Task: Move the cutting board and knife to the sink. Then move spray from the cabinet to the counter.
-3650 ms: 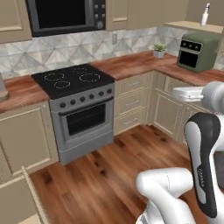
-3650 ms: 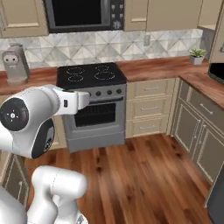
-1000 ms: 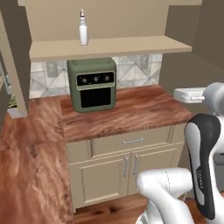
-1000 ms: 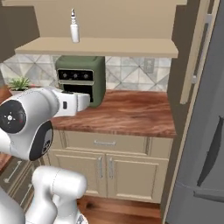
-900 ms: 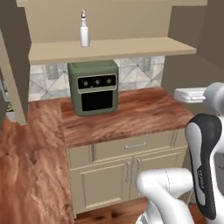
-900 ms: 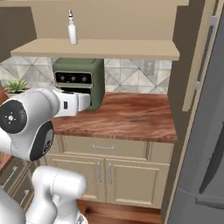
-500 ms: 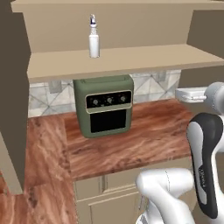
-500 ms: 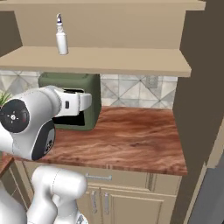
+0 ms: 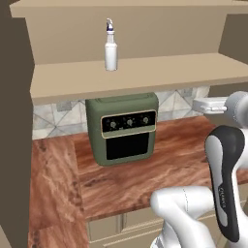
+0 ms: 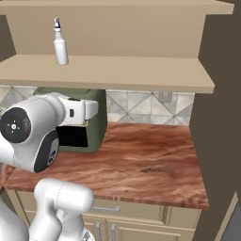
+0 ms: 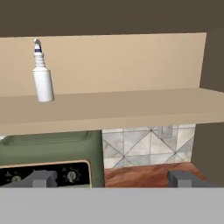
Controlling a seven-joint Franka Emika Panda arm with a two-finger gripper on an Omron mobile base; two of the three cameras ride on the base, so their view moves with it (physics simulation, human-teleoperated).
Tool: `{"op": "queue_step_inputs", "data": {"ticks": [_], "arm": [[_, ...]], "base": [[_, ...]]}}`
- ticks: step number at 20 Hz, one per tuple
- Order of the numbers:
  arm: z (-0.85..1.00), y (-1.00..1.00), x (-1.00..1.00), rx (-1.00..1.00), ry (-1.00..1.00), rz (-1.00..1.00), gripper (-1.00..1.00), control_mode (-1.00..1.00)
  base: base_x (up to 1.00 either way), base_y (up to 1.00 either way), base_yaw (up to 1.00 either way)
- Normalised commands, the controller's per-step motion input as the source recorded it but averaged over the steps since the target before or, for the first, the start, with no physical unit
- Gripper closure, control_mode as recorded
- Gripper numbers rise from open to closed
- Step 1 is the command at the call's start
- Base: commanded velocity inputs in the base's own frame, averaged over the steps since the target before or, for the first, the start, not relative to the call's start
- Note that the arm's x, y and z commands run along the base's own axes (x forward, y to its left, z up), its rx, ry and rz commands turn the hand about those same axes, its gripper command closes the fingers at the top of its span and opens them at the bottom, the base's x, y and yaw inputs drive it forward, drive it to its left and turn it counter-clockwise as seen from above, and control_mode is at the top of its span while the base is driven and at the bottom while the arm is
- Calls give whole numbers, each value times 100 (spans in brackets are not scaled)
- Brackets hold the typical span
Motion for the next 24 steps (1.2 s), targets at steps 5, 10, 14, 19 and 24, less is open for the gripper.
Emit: {"op": "queue_step_inputs", "data": {"ticks": [5, 10, 14, 19, 24], "arm": [[0, 0, 0, 0, 0, 0, -100, 100], [0, 0, 0, 0, 0, 0, -100, 100], [0, 0, 0, 0, 0, 0, -100, 100], [0, 1, -1, 0, -1, 0, -100, -100], [22, 3, -45, 0, -17, -1, -100, -100]], "base": [[52, 14, -2], [8, 9, 8], [0, 4, 10], [0, 5, 2], [0, 0, 0]]}}
